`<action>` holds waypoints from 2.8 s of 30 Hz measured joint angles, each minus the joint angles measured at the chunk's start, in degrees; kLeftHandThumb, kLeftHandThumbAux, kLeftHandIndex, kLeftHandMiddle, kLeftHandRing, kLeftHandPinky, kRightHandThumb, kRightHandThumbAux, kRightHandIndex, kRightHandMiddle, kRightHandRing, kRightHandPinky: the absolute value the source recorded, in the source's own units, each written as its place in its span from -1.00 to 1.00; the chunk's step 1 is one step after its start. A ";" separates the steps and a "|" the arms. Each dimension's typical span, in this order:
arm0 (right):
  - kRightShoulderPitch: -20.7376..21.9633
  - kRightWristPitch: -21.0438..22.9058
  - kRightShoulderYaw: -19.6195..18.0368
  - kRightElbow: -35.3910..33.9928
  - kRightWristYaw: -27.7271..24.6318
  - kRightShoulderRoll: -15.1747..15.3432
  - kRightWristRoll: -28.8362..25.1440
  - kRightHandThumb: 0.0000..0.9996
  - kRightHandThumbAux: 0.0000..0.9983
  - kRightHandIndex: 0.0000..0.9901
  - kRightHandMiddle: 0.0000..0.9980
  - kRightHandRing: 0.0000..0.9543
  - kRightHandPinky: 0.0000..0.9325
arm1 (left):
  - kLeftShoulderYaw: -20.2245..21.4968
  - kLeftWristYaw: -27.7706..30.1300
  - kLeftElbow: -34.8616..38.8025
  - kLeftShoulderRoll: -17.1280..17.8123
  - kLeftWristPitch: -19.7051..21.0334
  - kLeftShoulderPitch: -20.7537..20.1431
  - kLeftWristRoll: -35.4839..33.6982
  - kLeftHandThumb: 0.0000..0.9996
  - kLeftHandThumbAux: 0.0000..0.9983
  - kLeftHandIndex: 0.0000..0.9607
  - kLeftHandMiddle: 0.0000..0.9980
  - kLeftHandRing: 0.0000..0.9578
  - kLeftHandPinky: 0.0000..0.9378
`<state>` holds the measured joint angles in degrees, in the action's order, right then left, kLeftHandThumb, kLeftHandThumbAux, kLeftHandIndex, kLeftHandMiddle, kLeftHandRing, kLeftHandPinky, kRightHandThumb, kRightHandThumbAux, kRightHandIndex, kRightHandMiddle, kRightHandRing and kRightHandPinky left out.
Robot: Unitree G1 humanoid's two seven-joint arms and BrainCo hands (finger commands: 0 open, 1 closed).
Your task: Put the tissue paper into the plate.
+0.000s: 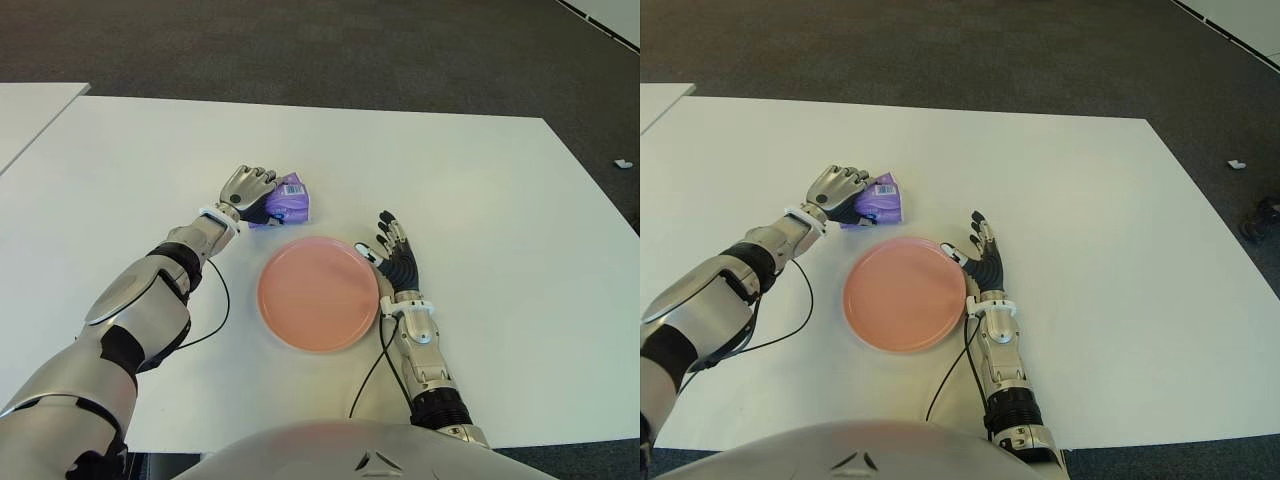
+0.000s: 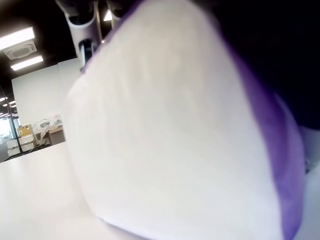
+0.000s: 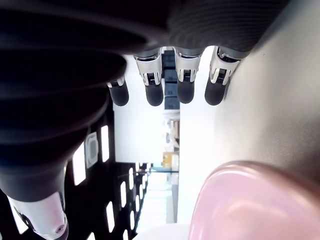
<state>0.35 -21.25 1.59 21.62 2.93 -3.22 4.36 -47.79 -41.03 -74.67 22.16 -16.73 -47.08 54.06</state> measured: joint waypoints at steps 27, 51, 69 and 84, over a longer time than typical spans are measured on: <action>0.92 -0.60 -0.36 1.22 -0.29 0.37 -0.14 -0.95 0.40 -1.00 -1.00 -1.00 -1.00 | 2.36 0.17 -0.12 -0.69 -0.09 0.21 -2.47 0.45 0.40 -0.08 0.72 0.76 0.79; 2.31 -3.16 -0.48 2.80 -0.30 1.03 -0.12 -0.99 0.42 -1.00 -1.00 -1.00 -1.00 | 16.33 5.19 18.52 8.92 -14.21 1.93 -11.95 0.48 0.40 -0.08 0.70 0.77 0.81; 2.21 -3.89 -0.48 3.25 -0.82 0.78 -0.28 -0.95 0.38 -1.00 -1.00 -1.00 -1.00 | 23.38 22.60 62.59 14.31 -25.90 24.15 -22.49 0.49 0.40 -0.08 0.72 0.79 0.82; 2.43 -3.90 -0.54 4.06 -0.46 0.91 -0.15 -0.99 0.39 -1.00 -1.00 -1.00 -1.00 | 24.82 49.16 77.02 19.66 -27.69 30.93 -30.18 0.49 0.40 -0.08 0.68 0.76 0.80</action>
<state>2.78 -25.16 1.05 25.68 2.47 -2.31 4.20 -22.97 8.14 2.35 41.82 -44.42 -16.14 23.88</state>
